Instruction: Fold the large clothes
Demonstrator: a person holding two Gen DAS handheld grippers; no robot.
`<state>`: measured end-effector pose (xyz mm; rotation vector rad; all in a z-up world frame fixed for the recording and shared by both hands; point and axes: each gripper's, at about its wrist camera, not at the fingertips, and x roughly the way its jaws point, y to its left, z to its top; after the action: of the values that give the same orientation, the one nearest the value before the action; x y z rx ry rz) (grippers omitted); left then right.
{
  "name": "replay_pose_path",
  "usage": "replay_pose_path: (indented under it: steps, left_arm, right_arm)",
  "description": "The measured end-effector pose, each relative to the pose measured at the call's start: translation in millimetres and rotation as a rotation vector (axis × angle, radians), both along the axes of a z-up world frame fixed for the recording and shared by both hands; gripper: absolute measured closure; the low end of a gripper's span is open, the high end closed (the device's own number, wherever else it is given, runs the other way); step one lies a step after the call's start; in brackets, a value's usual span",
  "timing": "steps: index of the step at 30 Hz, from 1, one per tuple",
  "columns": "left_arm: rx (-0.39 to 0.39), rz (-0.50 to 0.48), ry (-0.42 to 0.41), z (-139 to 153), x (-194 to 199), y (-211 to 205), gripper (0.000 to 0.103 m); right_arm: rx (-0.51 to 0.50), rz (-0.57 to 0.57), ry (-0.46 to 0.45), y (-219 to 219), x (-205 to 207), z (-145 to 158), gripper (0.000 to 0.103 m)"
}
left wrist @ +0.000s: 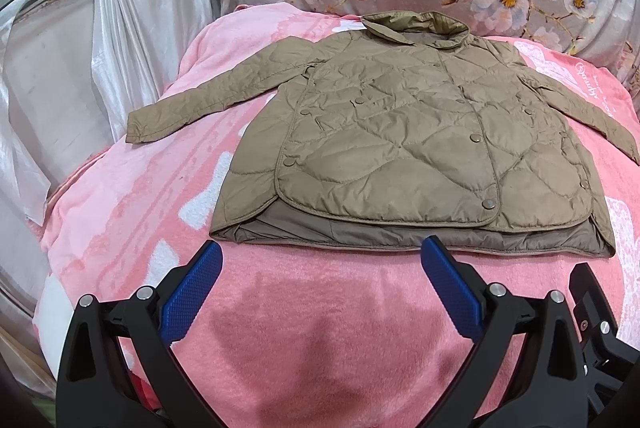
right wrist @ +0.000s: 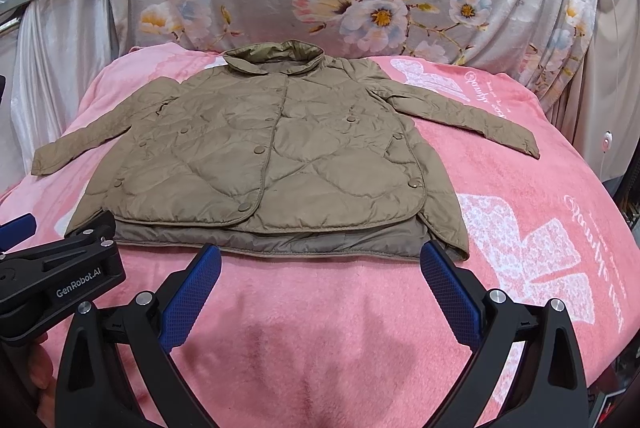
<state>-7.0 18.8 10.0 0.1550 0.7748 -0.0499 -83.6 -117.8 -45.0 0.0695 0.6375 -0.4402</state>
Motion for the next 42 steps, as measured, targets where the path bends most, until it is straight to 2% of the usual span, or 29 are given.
replay_pose_path:
  steps: [15, 24, 28, 33, 36, 40, 42]
  left_arm:
    - [0.0, 0.001, 0.007, -1.1, 0.4, 0.2, 0.006]
    - [-0.027, 0.022, 0.071, -10.9, 33.0, 3.0, 0.006]
    - [-0.04, 0.034, 0.085, -13.2, 56.2, 1.9, 0.006]
    - [-0.034, 0.053, 0.079, -13.8, 88.7, 1.3, 0.005]
    - [-0.024, 0.069, 0.075, -15.3, 108.0, 0.3, 0.005]
    - [-0.017, 0.079, 0.071, -18.3, 132.6, -3.9, 0.005]
    - [-0.014, 0.084, 0.064, -19.1, 144.3, -5.8, 0.005]
  right_arm:
    - [-0.001, 0.002, 0.0, -3.2, 2.1, -0.4, 0.005]
    - [0.077, -0.068, -0.025, -59.4, 22.1, 12.6, 0.005]
    - [0.121, -0.096, -0.029, -98.8, 35.3, 12.6, 0.005]
    - [0.199, -0.183, -0.059, -176.0, 55.1, 12.3, 0.005]
    - [0.267, -0.257, -0.095, -232.4, 65.9, 9.3, 0.005]
    - [0.414, -0.368, -0.146, -321.7, 79.0, -5.2, 0.005]
    - [0.467, -0.409, -0.17, -351.5, 82.1, -12.5, 0.005]
